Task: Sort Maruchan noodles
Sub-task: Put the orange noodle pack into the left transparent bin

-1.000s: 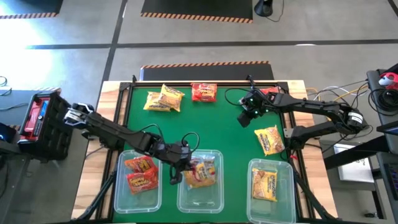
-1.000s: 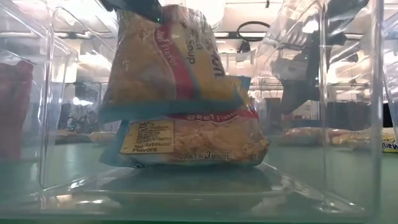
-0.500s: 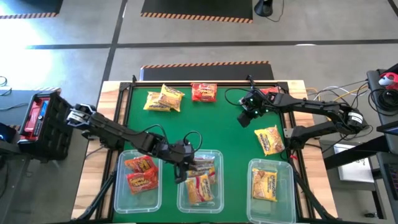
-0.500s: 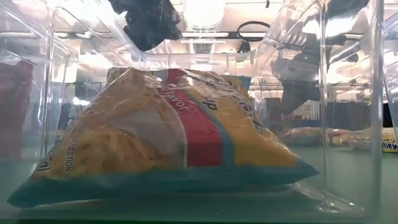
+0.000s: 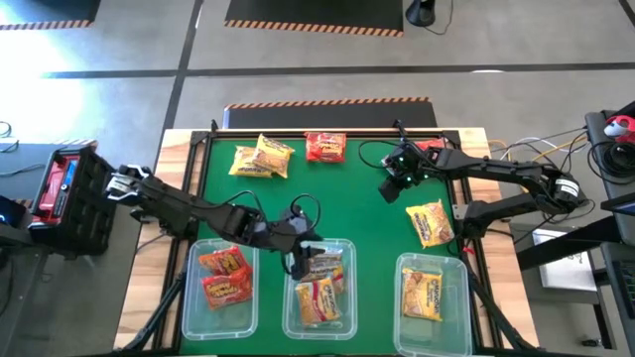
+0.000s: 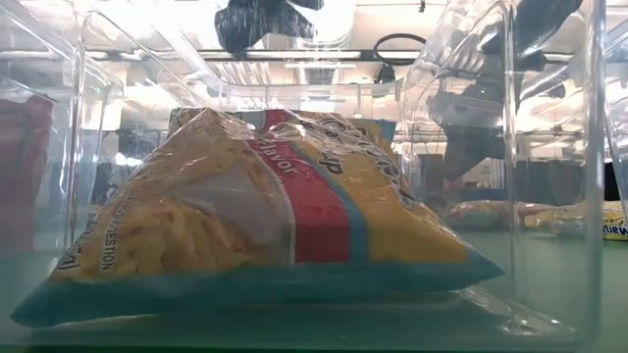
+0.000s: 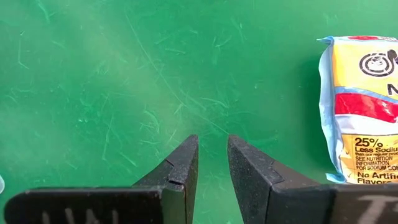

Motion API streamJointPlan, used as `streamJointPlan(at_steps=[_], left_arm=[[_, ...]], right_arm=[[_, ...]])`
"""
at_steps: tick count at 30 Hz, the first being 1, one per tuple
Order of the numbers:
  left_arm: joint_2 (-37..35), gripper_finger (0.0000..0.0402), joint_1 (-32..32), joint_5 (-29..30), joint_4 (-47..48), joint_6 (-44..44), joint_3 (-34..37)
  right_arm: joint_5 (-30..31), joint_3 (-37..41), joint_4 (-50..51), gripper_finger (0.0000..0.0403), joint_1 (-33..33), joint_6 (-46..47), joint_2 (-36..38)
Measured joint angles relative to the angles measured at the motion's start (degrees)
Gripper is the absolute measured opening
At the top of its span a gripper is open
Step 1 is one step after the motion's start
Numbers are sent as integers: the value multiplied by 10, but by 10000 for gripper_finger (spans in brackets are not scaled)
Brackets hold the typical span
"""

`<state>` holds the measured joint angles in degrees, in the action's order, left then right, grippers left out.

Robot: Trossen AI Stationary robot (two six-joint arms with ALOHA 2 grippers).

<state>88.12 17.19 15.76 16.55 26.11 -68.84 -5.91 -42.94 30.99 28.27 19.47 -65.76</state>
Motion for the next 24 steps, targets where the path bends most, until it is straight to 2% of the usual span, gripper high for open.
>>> streamJointPlan(at_steps=[10, 20, 24], left_arm=[[-1, 132, -90, -37, 2, 23, 24], [-9, 133, -234, -144, 68, 15, 37], [-10, 133, -279, -167, 85, 16, 44]], right_arm=[[0, 0, 0, 77, 0, 0, 0], [0, 0, 0, 77, 0, 0, 0], [0, 0, 0, 77, 0, 0, 0]])
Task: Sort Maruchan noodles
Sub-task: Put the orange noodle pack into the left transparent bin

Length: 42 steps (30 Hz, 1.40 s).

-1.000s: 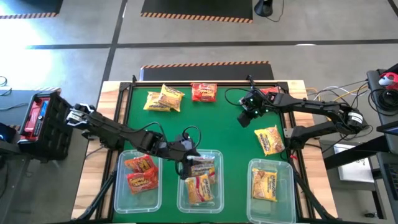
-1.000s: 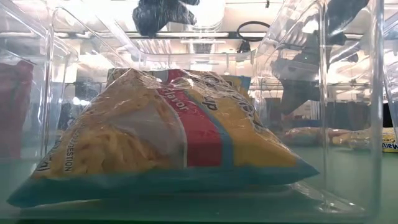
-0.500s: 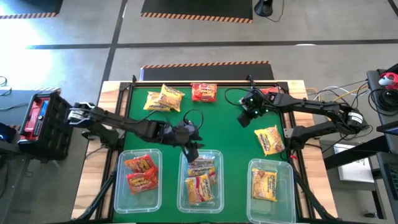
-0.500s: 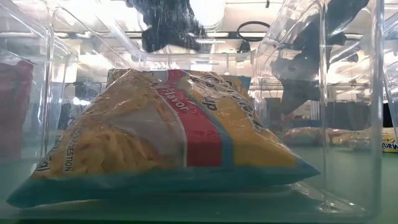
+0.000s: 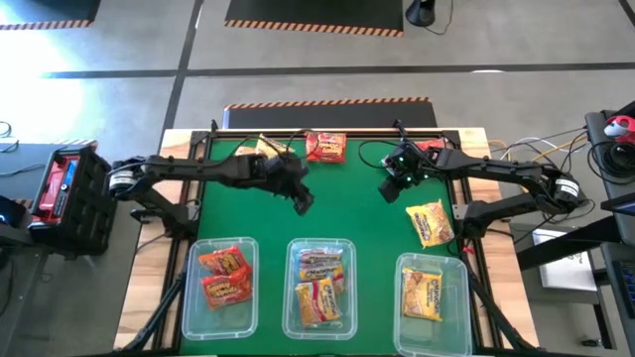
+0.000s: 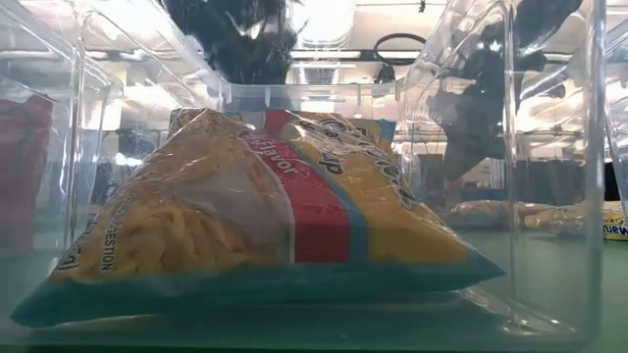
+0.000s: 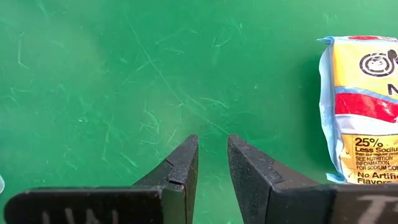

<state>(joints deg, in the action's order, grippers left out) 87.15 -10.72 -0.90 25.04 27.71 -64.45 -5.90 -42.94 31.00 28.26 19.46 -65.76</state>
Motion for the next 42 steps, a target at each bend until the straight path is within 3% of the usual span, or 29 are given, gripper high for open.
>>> streamJointPlan(at_steps=[7, 14, 21, 42], left_arm=[[-36, 139, -58, -2, -12, 37, 66], [-94, 149, -101, -2, -154, 86, 179], [-101, 147, -116, 3, -268, 137, 247], [-46, 146, -122, 3, -313, 161, 210]], right_arm=[[0, 0, 0, 77, 0, 0, 0], [0, 0, 0, 77, 0, 0, 0], [0, 0, 0, 77, 0, 0, 0], [0, 0, 0, 77, 0, 0, 0]])
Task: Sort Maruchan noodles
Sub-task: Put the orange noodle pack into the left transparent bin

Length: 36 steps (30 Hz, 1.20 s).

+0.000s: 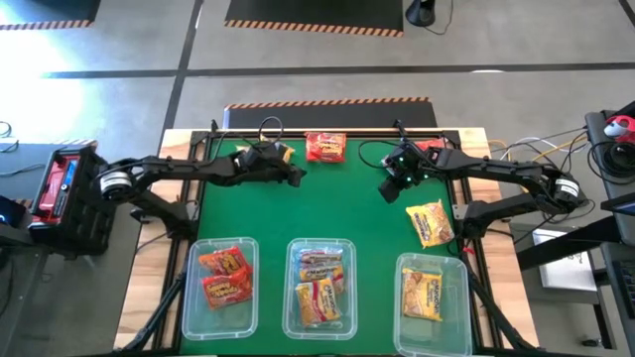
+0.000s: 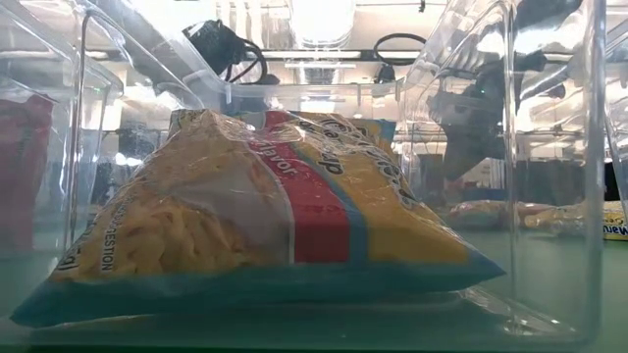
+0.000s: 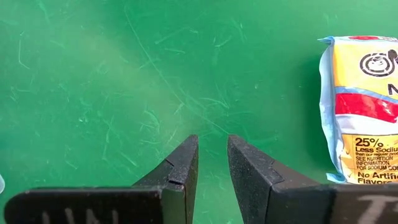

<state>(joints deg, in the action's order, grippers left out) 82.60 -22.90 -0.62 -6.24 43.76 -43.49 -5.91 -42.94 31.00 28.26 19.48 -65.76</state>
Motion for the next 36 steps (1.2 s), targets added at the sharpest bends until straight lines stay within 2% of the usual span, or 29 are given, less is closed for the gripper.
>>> streamJointPlan(at_steps=[10, 25, 31, 36], left_arm=[[35, 146, 3, -4, -11, 27, -54], [35, 146, 16, 1, -14, 54, -50], [35, 146, 19, 7, -14, 61, -50], [35, 146, 19, 12, -15, 61, -50]], right_arm=[[0, 0, -5, 77, 0, -1, 0], [0, -7, -103, 77, 4, 3, 0], [0, -9, -90, 77, 50, 15, 0], [1, -9, -40, 77, 106, 14, 0]])
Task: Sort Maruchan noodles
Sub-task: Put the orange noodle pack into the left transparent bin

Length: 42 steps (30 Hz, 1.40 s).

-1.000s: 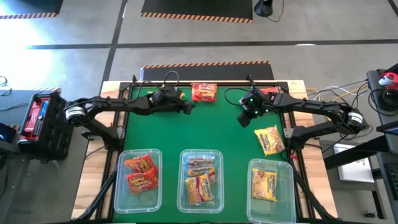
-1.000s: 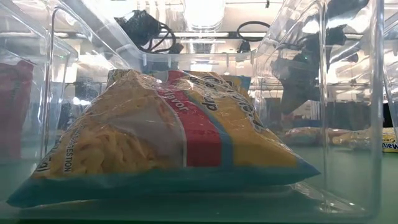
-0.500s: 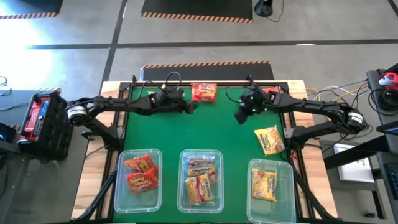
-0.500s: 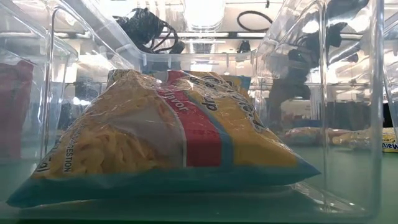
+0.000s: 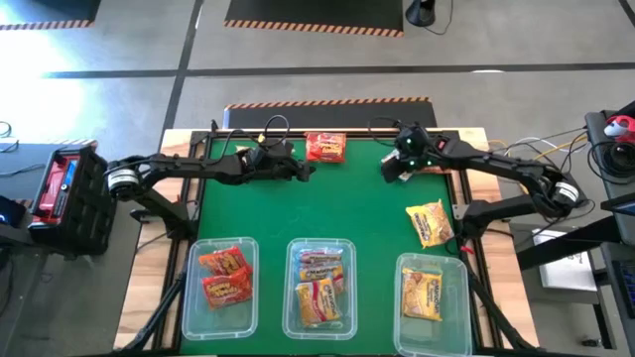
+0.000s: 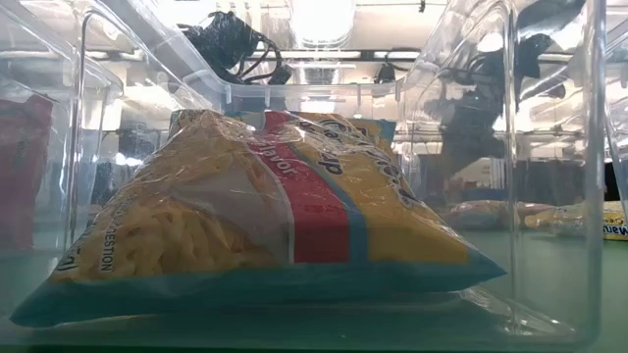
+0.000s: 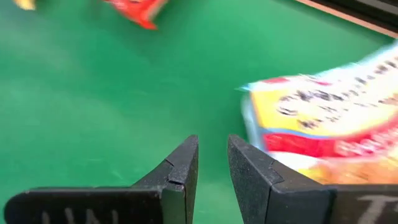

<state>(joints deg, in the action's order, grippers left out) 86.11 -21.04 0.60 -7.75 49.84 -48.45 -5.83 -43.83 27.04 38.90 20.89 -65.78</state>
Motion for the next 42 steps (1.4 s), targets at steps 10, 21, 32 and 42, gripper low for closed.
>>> streamJointPlan(at_steps=[10, 21, 32, 42], left_arm=[[0, 146, 0, 4, 0, 2, 0], [0, 146, 1, 4, 0, -9, 0], [0, 146, -1, 89, 0, 70, 0], [0, 146, -16, 94, 11, 94, 0]], right_arm=[[-1, 0, 30, 77, 47, -44, 0], [-81, 0, 70, 77, 89, -19, 0], [-175, 0, -173, 77, 69, 92, -20], [-333, 0, -267, 77, 67, 151, -76]])
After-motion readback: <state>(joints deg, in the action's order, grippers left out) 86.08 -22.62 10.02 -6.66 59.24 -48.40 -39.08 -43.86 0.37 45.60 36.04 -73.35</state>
